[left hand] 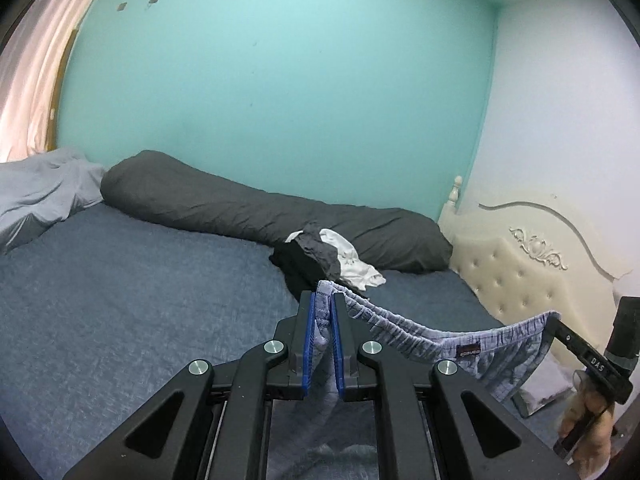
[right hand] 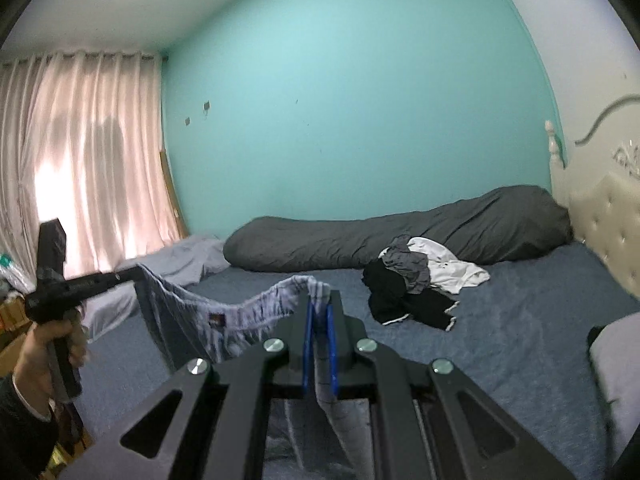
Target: Fold clothes
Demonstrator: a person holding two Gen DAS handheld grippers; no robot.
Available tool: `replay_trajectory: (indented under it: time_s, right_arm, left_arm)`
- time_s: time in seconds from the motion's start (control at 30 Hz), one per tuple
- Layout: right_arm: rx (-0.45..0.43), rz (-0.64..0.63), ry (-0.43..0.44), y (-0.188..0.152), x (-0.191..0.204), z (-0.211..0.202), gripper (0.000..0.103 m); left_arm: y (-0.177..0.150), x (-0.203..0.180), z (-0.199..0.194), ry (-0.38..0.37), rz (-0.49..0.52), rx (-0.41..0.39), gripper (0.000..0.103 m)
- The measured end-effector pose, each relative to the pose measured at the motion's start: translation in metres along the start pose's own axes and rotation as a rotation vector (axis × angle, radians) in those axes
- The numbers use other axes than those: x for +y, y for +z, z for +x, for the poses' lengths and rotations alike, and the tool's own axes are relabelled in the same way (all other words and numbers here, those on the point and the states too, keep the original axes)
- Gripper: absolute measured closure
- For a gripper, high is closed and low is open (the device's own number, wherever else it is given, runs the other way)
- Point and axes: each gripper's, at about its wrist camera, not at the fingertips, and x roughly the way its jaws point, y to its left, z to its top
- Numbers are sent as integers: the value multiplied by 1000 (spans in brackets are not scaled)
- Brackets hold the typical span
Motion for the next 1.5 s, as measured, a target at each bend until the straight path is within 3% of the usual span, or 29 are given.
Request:
replay_trajectory:
  time_s: [0.43,0.6,0.8,1.1,1.4,1.5]
  right_arm:
    - [114,14,-1,-25,0,-21,97]
    - [147,22,-3,-37,1,-27,97]
    - [200,34,-21,-55,-7,-4,97]
    - [295,78,-67,-98,-35,16,97]
    - [338,120,-96,-123,-58,16,97]
    - [345,138,-100,-131,-64,14,97]
  left_arm:
    - [-42,7,-7,-1,-5,131,94]
    - [-54,17,-10,16,-14,143,101]
    - [-88,32,35,-7,-61,262,101]
    - [-191,34,128,-46,-69,567,101]
    - [-234,3,176,-101,-51,676,101]
    - [-244,-15,186,-150,-32,713,101]
